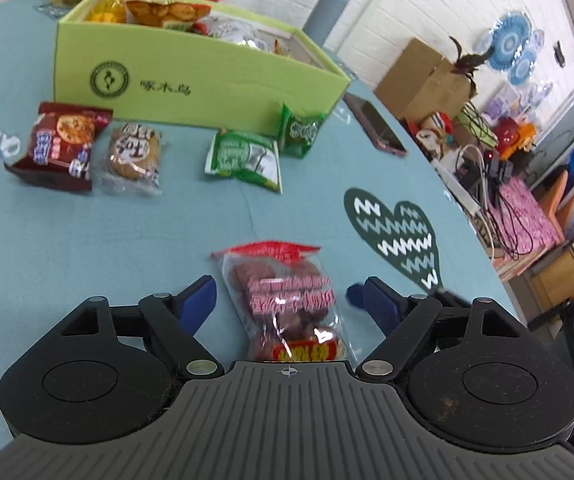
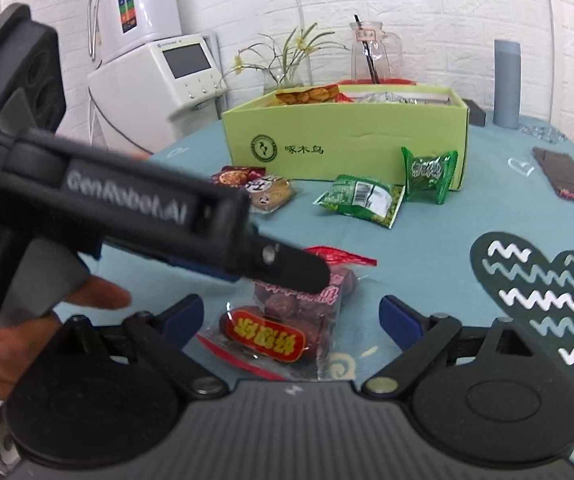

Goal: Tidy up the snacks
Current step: 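Carry the candy bag into the green box and open the left gripper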

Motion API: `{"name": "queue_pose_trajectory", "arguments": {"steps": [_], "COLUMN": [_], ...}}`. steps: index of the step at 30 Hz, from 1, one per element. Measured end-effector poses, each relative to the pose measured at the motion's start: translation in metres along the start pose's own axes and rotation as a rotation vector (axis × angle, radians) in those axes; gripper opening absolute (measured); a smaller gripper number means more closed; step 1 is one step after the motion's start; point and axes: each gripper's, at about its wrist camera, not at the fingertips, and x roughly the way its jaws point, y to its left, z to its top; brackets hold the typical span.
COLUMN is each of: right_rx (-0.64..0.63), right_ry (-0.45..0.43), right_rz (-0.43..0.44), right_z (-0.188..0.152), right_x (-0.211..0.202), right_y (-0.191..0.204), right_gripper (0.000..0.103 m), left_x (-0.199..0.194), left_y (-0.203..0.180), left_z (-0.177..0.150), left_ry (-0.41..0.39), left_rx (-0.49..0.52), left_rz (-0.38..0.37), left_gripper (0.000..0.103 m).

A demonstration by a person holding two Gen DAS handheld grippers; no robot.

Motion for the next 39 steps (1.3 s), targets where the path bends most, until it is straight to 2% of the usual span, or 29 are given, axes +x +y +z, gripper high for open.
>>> {"name": "queue_pose_trajectory", "arguments": {"steps": [5,12,14,15,16,19,22,26,29,32,36,39], "right_rx": [-0.015,0.003,0.002,0.003,0.000,0.026,0.008,-0.059,-0.096,-0.089,-0.089,-0.058], "right_ry": [0.027,0.035,0.020,0.018,0.018,-0.006,-0.053,-0.119,-0.174,-0.193,-0.164,-0.102], "right_rz": [-0.003,-0.016,-0.003,-0.001,-0.021,0.000,-0.007,-0.019,-0.029,-0.019,-0.023,-0.028], "right_z": [-0.002,0.001,0.000,0.001,0.001,0.005,0.019,0.061,0.108,0.156,0.197,0.202], "right_x": [0.010,0.018,0.019,0.019,0.018,0.010,0.002,0.006,0.020,0.045,0.083,0.116], "right_y": [0.007,0.003,0.005,0.006,0.007,0.006,0.008,0.000,-0.017,-0.046,-0.086,-0.111], "right_gripper": [0.093,0.094,0.087,0.079,0.076,0.075,0.075,0.075,0.075,0.076,0.076,0.076], "left_x": [0.013,0.025,0.026,0.027,0.027,0.015,0.000,-0.009,-0.006,0.011,0.056,0.097], "left_y": [-0.003,0.004,0.004,0.005,0.007,0.006,0.002,-0.005,-0.014,-0.018,-0.010,0.005], "left_z": [0.002,0.000,-0.001,-0.001,0.001,0.002,0.013,0.060,0.113,0.170,0.228,0.245], "left_ry": [0.034,0.055,0.036,0.036,0.046,0.020,-0.022,-0.084,-0.146,-0.182,-0.158,-0.100], "left_rx": [0.060,0.055,0.069,0.072,0.048,0.042,0.024,0.029,0.065,0.093,0.081,0.053], "left_rz": [0.030,-0.010,-0.006,-0.019,-0.039,-0.053,-0.077,-0.091,-0.079,-0.045,-0.046,-0.042], "left_gripper": [0.060,0.057,0.049,0.032,0.026,0.021,0.021,0.022,0.022,0.023,0.022,0.022]}}
